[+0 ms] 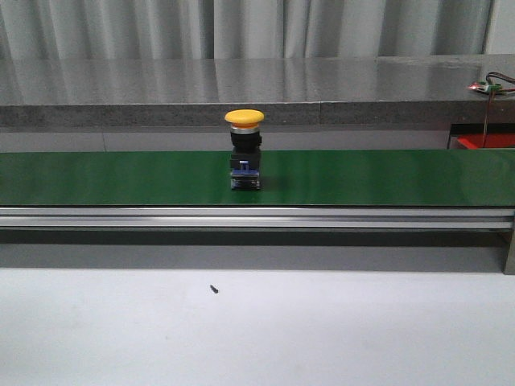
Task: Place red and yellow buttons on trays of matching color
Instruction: 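Set the red button on the belt and open the left gripper, then move the right gripper over the yellow button arriving at the belt's end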
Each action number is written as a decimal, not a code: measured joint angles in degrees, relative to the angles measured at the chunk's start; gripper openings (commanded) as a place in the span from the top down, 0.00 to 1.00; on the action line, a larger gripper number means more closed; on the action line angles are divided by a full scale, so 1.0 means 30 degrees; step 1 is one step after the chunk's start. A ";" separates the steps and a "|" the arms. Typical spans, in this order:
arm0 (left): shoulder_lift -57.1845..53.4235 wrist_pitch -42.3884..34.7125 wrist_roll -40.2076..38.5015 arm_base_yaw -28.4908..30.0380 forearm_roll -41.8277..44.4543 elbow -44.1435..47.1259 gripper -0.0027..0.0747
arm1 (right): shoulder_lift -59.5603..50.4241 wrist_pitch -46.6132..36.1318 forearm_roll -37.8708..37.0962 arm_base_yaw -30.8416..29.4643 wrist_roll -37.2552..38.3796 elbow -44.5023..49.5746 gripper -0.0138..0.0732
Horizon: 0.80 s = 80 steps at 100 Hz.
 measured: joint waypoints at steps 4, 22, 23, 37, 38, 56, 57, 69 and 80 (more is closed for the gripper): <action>-0.0668 -0.0084 0.0000 0.0000 0.0000 0.0581 0.99 | 0.0000 0.0000 0.0000 0.0000 0.0000 0.0000 0.92; -0.3256 -0.0176 0.0000 0.0000 -0.0034 0.2749 0.99 | 0.0000 0.0000 0.0000 0.0000 0.0000 0.0000 0.92; -0.3444 -0.0176 0.0000 0.0000 -0.0013 0.2816 0.99 | 0.0000 0.0000 0.0000 0.0000 0.0000 0.0000 0.92; -0.5223 -0.0176 0.0000 0.0000 -0.0043 0.4113 0.99 | 0.0000 0.0000 0.0000 0.0000 0.0000 0.0000 0.92; -0.5310 -0.0176 0.0000 0.0000 -0.0043 0.4228 0.99 | 0.0000 0.0000 0.0000 0.0000 0.0000 0.0000 0.92; -0.7240 -0.0090 0.0000 0.0000 -0.0043 0.5250 0.99 | 0.0000 0.0000 0.0000 0.0000 0.0000 0.0000 0.92; -0.7296 -0.0054 0.0000 0.0000 -0.0043 0.5288 0.99 | 0.0000 0.0000 0.0000 0.0000 0.0000 0.0000 0.92; -0.7852 -0.0012 0.0000 0.0000 -0.0043 0.5372 0.99 | 0.0000 0.0000 0.0000 0.0000 0.0000 0.0000 0.92; -0.7861 -0.0012 0.0000 0.0000 -0.0043 0.5372 0.99 | 0.0000 0.0000 0.0000 0.0000 0.0000 0.0000 0.92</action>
